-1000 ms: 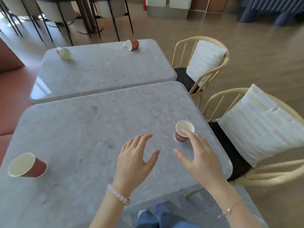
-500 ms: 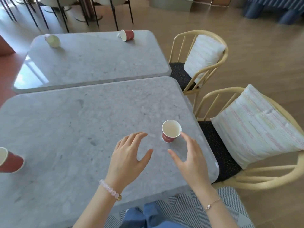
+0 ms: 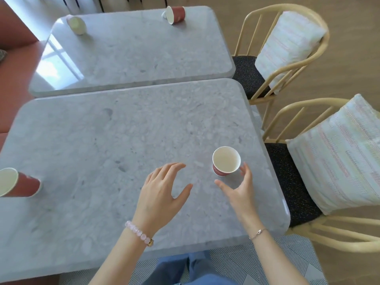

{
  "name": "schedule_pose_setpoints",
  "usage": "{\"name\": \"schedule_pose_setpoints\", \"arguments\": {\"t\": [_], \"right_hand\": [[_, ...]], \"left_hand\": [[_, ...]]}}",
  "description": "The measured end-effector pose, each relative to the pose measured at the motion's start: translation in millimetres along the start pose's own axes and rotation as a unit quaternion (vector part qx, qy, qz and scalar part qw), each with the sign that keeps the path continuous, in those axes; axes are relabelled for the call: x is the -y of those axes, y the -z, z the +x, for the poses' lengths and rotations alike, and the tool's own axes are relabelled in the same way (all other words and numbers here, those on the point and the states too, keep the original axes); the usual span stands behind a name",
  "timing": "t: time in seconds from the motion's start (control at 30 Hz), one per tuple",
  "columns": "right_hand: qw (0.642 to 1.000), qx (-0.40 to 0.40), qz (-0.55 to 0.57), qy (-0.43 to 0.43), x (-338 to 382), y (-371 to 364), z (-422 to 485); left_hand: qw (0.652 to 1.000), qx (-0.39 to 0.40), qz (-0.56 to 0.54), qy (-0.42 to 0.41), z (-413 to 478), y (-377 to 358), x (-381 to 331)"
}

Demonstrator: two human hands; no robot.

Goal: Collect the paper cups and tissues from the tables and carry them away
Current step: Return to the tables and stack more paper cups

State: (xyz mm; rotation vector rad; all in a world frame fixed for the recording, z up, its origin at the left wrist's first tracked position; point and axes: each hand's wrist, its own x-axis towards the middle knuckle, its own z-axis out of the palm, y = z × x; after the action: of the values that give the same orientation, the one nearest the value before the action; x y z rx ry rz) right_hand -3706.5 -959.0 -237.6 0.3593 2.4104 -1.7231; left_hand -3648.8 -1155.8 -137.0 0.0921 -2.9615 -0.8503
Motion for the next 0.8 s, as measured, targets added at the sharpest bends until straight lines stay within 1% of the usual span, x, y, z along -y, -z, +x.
{"name": "schedule_pose_setpoints", "arguments": {"t": [0.13,0.27,0.5,0.67,0.8], "right_hand": [[0.999,-0.009,0.048,0.011,-0.5,-8.9,16.8],[0.998,-0.012,0.056,0.034,-2.6,-14.8,25.3],[0.995,-0.029,0.085,0.040,-2.1,-17.4,31.7],[0.994,-0.021,0.092,0.057,7.6,-17.3,27.5],[0.990,0.009,0.106,0.087,23.8,-15.9,21.3]], "left_hand": [[1.000,0.000,0.001,0.015,-0.3,-0.3,6.2],[1.000,-0.001,0.002,0.022,-1.2,-0.2,8.2],[1.000,-0.004,-0.001,0.026,2.8,1.8,6.4],[1.000,-0.010,0.002,0.021,6.8,5.1,5.3],[1.000,-0.026,0.007,0.012,10.1,11.7,6.5]]}}
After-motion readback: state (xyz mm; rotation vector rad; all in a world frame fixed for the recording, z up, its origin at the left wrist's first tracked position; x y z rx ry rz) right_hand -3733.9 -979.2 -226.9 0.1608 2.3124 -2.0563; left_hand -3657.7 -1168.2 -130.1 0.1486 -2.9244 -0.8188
